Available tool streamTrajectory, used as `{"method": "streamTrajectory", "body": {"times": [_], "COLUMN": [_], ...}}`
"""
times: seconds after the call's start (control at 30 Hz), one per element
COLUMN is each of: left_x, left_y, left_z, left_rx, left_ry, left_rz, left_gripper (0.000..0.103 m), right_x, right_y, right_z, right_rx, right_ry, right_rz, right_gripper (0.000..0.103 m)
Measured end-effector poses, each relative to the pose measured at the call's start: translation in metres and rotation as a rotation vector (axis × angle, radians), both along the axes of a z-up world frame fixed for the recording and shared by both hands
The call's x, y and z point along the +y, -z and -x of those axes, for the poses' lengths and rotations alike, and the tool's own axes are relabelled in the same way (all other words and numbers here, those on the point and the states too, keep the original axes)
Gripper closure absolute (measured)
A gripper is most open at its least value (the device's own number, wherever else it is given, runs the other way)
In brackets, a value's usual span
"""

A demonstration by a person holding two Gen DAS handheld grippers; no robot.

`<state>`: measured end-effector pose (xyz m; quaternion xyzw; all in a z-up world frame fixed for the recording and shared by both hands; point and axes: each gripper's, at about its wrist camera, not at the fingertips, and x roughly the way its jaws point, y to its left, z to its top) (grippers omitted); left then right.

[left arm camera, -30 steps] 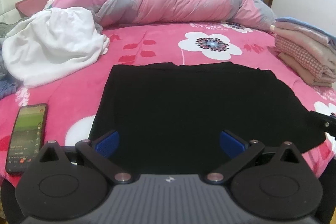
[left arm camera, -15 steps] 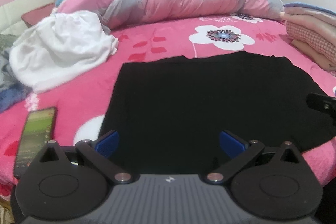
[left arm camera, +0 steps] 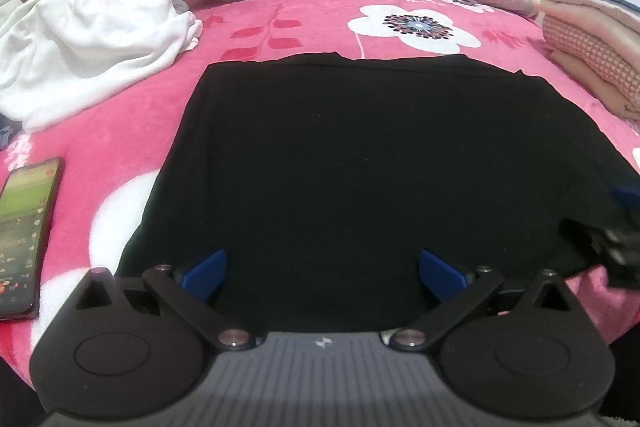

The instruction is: Fold clothes

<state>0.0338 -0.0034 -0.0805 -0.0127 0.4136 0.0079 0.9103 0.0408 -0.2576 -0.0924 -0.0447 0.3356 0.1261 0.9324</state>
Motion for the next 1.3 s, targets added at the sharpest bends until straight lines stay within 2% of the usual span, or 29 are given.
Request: {"method": "streamTrajectory", "body": {"times": [0.07,0.27,0.4,0.57,0.73,0.8,0.87,0.97,1.07,1.2,1.3], "left_x": [0.0,-0.002,-0.002,0.001,0.005,0.006,0.008,0.009,0.011,0.004,0.005], "left_y": [0.0,0.0,-0.007,-0.008,-0.01,-0.01,-0.011,-0.019,-0.03,-0.032,-0.026], "left_z": [0.001,0.004,0.01,0.02,0.031,0.035,0.039,0.043,0.046,0.018,-0.001], "left_rx": [-0.002,-0.016,-0.034,-0.029,-0.024,-0.022,-0.02,-0.058,-0.11,-0.064,-0.009], "left_ry": [-0.003,-0.002,0.005,0.007,0.009,0.01,0.011,0.037,0.073,0.06,0.029], "left_rz": [0.001,-0.007,-0.013,-0.042,-0.071,-0.083,-0.094,-0.094,-0.087,-0.056,-0.007], "left_gripper": [0.0,0.0,0.0,0.0,0.0,0.0,0.0,0.0,0.0,0.0,0.0], "right_x": [-0.008,-0.038,-0.04,-0.018,0.011,0.017,0.012,-0.003,-0.01,-0.007,0.003], "right_y": [0.0,0.0,-0.023,-0.038,-0.015,0.0,0.006,0.005,-0.006,-0.031,-0.032], "right_z": [0.016,0.055,0.061,0.027,-0.002,0.004,0.023,0.047,0.06,0.045,0.021], "right_rx": [-0.005,0.054,-0.034,-0.124,-0.101,-0.076,-0.082,-0.031,-0.037,-0.124,-0.135], "right_ry": [-0.018,0.005,0.01,0.01,-0.008,-0.021,-0.033,-0.046,-0.041,-0.035,-0.021], "right_rz": [0.016,0.095,0.102,0.058,0.063,0.111,0.117,0.12,0.142,0.097,0.074], "right_gripper": [0.001,0.001,0.001,0.001,0.001,0.002,0.001,0.001,0.001,0.001,0.001]}}
